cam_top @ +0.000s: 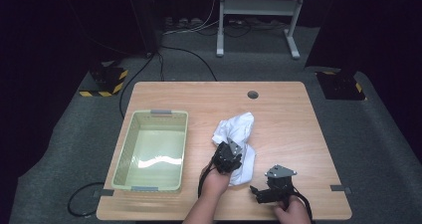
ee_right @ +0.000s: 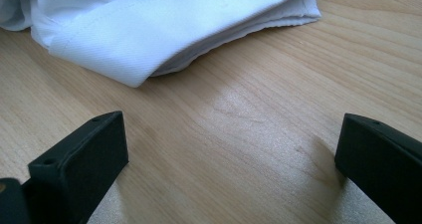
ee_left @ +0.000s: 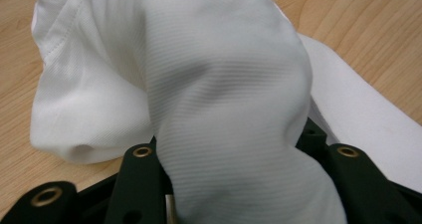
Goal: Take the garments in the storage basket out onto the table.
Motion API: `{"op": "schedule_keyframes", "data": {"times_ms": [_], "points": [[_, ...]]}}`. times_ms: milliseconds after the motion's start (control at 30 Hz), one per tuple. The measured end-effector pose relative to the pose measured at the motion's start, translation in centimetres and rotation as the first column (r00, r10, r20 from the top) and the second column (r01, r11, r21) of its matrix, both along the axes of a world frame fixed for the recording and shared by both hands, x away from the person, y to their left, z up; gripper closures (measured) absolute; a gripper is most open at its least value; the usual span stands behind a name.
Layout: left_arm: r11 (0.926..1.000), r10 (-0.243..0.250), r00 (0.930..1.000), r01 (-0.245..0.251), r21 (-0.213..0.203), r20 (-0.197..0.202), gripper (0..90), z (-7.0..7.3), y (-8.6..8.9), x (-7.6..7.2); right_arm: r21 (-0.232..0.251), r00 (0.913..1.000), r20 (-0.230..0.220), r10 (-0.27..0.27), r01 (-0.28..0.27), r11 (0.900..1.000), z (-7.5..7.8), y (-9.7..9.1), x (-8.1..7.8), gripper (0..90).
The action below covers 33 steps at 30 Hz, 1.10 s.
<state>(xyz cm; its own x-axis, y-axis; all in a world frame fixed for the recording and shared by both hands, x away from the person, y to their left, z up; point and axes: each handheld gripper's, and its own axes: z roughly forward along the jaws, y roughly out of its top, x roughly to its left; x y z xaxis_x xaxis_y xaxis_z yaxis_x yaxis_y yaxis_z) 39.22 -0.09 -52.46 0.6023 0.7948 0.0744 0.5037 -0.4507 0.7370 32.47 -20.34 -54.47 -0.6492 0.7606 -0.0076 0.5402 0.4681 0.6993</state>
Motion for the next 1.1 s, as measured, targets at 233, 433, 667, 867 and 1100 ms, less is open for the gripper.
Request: {"op": "schedule_keyframes", "data": {"times_ms": [233,433,667,867,1100], "points": [[0.9998,0.006,0.9994,-0.006,-0.020,-0.034,41.4,0.2,0.4,0.2,0.000,1.0000,0.000,0.000,0.000,1.0000,0.0,0.0,0.0,0.0],[0.9992,0.019,0.9997,-0.020,-0.036,-0.018,24.8,0.5,0.6,0.0,0.000,1.0000,0.000,0.000,0.000,1.0000,0.0,0.0,0.0,0.0],[0.9986,0.024,0.9995,-0.023,-0.048,0.019,10.7,1.3,0.5,-0.3,0.000,1.0000,0.000,0.001,-0.001,1.0000,0.0,0.0,0.0,0.0],[0.9980,0.020,0.9990,-0.018,-0.060,0.039,6.6,2.1,0.8,-0.4,0.000,1.0000,0.000,0.001,-0.001,1.0000,0.0,0.0,0.0,0.0],[0.9952,0.026,0.9986,-0.022,-0.095,0.045,3.1,2.8,1.3,-0.5,0.000,1.0000,0.000,0.001,-0.001,1.0000,0.0,0.0,0.0,0.0]]}}
